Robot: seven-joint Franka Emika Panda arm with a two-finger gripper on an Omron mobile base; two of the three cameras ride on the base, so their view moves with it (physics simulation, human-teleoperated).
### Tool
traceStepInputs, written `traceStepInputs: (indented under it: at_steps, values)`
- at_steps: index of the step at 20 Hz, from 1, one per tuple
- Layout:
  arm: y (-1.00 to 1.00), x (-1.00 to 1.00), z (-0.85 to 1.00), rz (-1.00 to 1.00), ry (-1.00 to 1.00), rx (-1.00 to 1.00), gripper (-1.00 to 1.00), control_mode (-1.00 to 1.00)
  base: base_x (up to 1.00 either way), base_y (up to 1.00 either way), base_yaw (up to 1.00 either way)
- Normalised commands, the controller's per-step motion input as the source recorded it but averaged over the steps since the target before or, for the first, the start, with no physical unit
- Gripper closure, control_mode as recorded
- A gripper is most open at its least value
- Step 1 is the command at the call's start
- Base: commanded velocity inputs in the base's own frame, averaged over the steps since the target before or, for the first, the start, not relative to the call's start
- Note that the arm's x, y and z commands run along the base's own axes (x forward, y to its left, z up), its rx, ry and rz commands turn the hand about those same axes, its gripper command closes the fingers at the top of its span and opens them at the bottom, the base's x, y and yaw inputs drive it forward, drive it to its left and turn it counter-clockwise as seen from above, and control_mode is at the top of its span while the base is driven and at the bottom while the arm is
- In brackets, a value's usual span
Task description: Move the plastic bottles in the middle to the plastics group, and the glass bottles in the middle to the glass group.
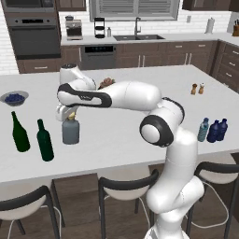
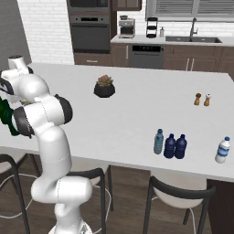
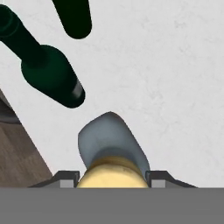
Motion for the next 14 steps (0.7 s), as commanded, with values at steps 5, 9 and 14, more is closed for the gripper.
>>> traceStepInputs:
  at_steps: [5, 9, 14]
  values:
    - [0.05, 0.00, -0.15, 0.00, -0.02, 0.00, 1.00, -1.00, 0.00, 0.00, 0.00]
    - [0.06, 0.00, -0.20, 0.00, -0.06, 0.00, 1.00, -1.00, 0.00, 0.00, 0.00]
    - [0.00, 0.00, -0.17, 0.00, -0.02, 0.00, 1.00, -1.00, 0.00, 0.00, 0.00]
